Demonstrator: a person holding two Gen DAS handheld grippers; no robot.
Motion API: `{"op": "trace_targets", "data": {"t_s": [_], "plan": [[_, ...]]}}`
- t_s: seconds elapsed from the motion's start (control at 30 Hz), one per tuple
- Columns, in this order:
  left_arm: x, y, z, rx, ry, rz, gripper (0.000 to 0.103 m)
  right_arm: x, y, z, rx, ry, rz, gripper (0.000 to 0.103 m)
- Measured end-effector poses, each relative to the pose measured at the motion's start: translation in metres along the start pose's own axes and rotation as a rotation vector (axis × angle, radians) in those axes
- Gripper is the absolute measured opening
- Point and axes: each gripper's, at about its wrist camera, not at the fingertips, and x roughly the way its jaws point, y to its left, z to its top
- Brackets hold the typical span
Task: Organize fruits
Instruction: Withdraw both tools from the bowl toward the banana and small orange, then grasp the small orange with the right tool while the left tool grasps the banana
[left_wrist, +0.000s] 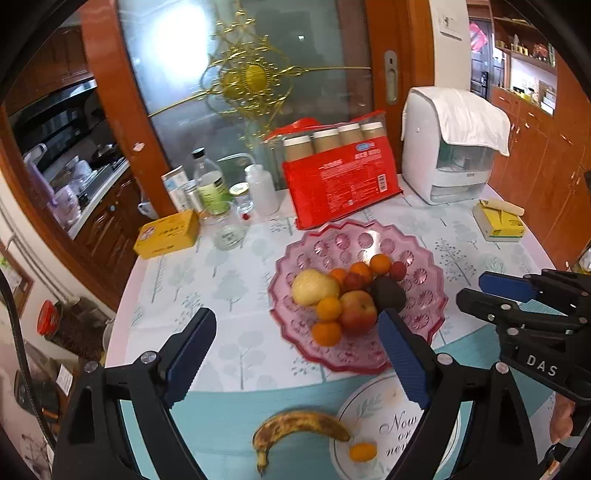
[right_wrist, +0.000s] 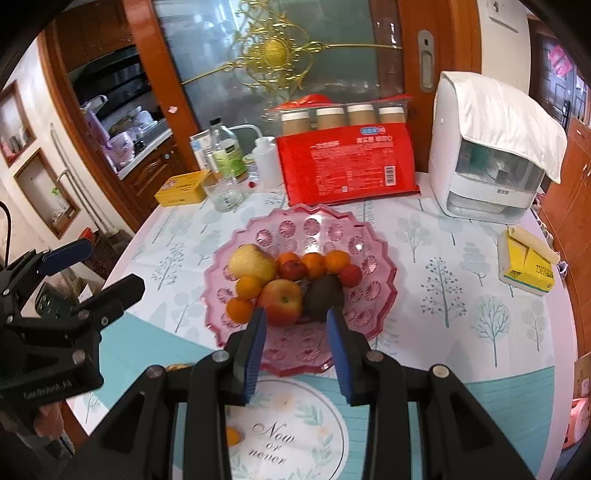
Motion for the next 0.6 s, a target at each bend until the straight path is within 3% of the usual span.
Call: {"op": "trace_targets", "data": {"t_s": [0.33, 0.6], "plan": [[-0.036, 0.03, -0.032, -0.057, 0.023, 0.07, 0.089, -0.024, 0.021, -0.028, -0.058, -0.01, 0.035, 0.034], [-0.051, 0.041, -0.049, -0.029, 0.035, 0.105, 0.089, -0.027, 0.038, -0.054, -0.091, 0.01, 0.068, 0.034]]}}
